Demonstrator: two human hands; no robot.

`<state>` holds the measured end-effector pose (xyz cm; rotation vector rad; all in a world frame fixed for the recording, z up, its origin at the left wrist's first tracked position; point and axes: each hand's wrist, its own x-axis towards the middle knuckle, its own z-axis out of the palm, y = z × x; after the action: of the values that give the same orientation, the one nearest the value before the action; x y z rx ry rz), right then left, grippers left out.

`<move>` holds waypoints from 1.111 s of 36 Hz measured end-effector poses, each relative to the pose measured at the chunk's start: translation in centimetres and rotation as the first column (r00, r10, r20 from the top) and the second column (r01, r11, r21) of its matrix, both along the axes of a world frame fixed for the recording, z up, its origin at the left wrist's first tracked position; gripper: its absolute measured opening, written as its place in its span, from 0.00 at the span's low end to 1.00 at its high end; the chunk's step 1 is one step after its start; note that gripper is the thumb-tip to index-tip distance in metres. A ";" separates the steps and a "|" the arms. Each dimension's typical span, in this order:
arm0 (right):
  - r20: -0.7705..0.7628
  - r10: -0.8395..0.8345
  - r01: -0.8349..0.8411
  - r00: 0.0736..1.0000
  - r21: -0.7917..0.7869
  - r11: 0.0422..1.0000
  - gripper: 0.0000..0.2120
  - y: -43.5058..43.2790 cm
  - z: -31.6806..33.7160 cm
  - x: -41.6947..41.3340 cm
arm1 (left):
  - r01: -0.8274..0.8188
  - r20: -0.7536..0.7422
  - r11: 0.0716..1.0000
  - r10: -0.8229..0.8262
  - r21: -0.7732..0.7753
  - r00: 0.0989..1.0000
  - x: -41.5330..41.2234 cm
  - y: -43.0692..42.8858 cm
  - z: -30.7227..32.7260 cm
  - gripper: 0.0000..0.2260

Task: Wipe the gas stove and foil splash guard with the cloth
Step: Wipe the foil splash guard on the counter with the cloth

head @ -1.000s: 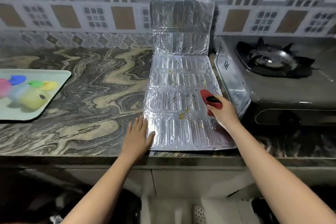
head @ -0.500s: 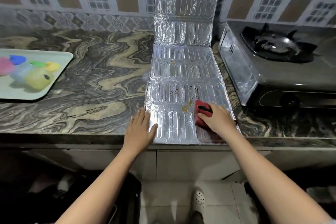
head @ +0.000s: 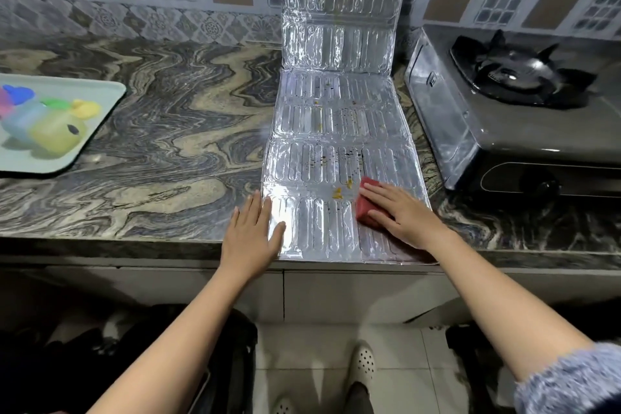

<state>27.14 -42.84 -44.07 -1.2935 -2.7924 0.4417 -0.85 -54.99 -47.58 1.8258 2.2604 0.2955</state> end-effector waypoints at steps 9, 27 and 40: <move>-0.141 -0.646 0.657 0.750 0.043 0.753 0.25 -1.9 -2.2 -2.1 | 0.004 0.015 1.000 -0.004 0.012 1.000 0.2 -0.1 0.2 0.31; -0.098 -0.575 0.584 0.812 0.130 0.801 0.29 -1.9 -2.6 -2.2 | 0.036 -0.033 0.999 -0.037 -0.036 0.999 -1.9 3.1 0.2 0.31; -0.127 -0.613 0.625 0.780 0.109 0.773 0.27 -3.1 -2.7 -10.6 | 0.230 -0.036 0.971 -0.233 -0.057 0.972 -4.7 2.9 0.2 0.32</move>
<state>16.52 -45.92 -46.79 -1.9746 -2.0847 0.2340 -5.55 -52.08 -47.38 2.0606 2.0326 0.1574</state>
